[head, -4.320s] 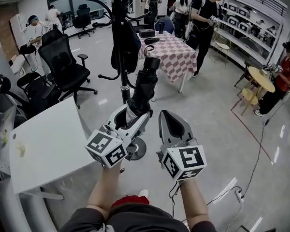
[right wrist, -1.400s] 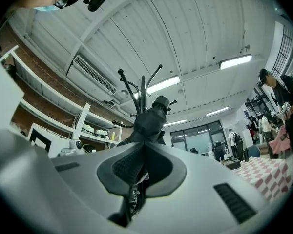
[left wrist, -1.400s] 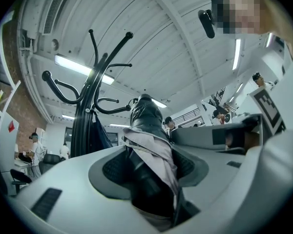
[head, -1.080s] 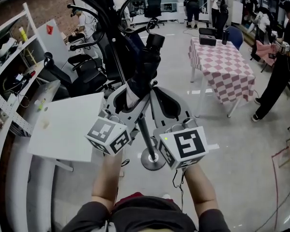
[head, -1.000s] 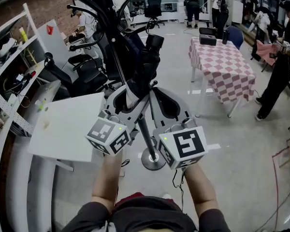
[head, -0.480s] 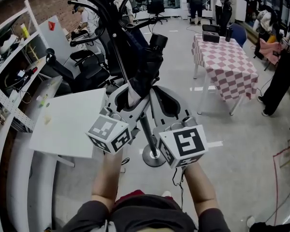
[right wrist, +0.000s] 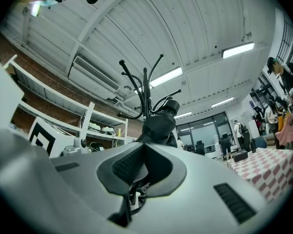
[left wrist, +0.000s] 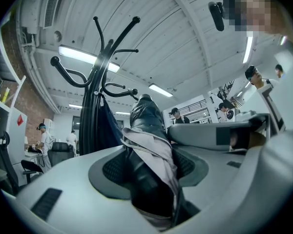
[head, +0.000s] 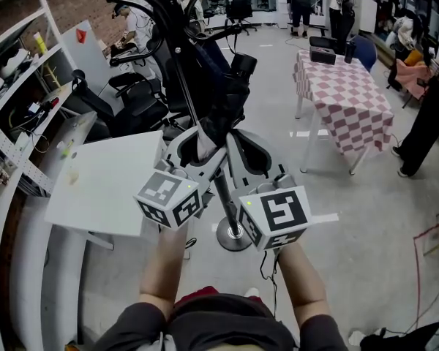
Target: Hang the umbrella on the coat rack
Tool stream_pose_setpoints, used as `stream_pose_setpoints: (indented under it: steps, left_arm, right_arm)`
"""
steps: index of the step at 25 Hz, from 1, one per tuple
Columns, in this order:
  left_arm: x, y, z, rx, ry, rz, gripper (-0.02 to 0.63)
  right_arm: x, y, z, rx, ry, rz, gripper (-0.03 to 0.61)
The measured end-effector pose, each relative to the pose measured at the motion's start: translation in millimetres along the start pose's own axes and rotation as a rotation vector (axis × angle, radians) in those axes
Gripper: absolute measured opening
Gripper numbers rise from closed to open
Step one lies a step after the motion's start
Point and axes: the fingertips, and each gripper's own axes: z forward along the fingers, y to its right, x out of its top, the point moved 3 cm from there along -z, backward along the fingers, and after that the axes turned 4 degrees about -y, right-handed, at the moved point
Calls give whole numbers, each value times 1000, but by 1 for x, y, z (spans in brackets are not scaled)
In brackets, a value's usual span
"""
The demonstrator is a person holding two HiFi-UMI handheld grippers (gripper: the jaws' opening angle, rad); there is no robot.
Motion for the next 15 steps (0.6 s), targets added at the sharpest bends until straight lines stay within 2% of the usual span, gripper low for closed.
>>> stream_pose_setpoints:
  steps: [15]
  left_arm:
    - [-31, -16, -5, 20, -21, -86, 232]
  right_arm:
    - [-27, -7, 11, -9, -79, -21, 17]
